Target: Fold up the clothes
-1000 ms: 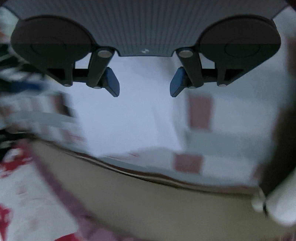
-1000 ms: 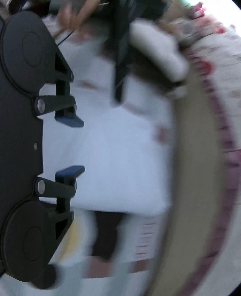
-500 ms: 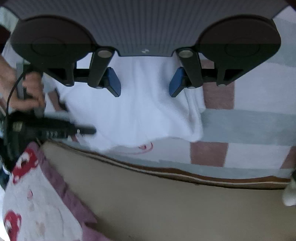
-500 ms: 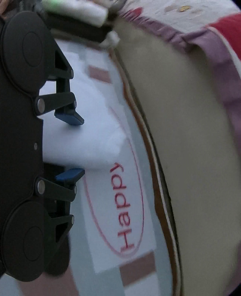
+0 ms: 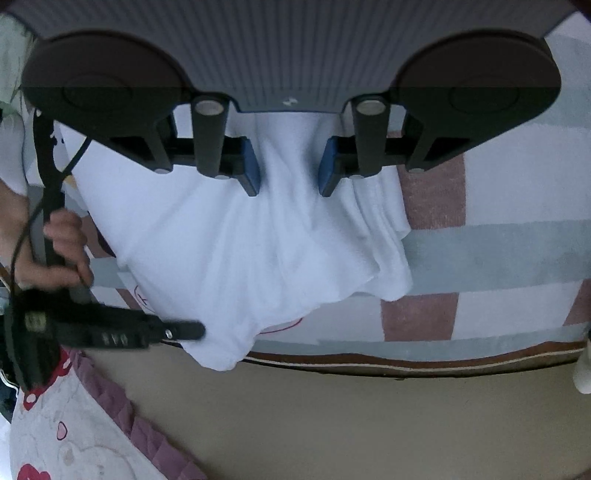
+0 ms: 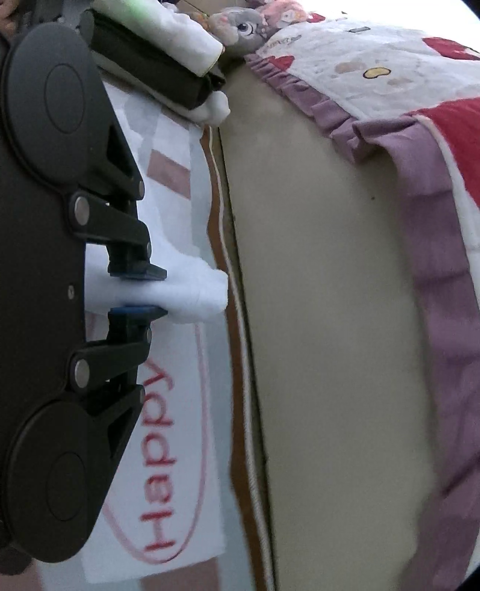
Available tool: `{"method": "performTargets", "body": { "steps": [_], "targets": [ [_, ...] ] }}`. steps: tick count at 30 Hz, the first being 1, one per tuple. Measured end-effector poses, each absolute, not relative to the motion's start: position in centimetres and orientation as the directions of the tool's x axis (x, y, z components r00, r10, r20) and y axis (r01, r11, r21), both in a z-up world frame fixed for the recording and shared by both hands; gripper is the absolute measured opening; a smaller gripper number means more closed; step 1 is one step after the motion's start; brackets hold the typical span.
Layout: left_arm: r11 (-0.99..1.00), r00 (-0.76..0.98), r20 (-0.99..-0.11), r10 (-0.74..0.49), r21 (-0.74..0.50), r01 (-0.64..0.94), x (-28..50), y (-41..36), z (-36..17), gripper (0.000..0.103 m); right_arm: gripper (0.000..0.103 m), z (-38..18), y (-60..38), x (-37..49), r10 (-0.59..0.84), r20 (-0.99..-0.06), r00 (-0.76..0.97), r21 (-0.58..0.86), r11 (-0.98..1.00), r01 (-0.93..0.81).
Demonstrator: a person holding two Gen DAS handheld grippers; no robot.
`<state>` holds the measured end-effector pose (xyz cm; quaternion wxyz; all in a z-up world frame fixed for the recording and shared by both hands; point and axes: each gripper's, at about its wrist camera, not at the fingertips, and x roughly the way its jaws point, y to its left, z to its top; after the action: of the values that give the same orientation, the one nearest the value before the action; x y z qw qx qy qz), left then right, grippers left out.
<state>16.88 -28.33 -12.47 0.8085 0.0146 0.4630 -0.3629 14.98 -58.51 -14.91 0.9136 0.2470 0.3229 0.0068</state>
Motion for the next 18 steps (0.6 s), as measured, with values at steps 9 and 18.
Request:
{"method": "performTargets", "body": {
  "steps": [9,18],
  "targets": [
    [0.753,0.361,-0.712,-0.603,-0.357,0.553,17.9,-27.2,-10.6,0.017,0.051,-13.9,-57.0,4.8,0.136,-0.617,0.775,0.533,0.797,0.284],
    [0.718,0.365,-0.685,-0.631,-0.337,0.609,16.3,-32.4,-6.0,0.058,0.057,-16.9,-53.4,-6.4,0.257,-0.671,0.695,0.532,0.82,0.21]
  ]
}}
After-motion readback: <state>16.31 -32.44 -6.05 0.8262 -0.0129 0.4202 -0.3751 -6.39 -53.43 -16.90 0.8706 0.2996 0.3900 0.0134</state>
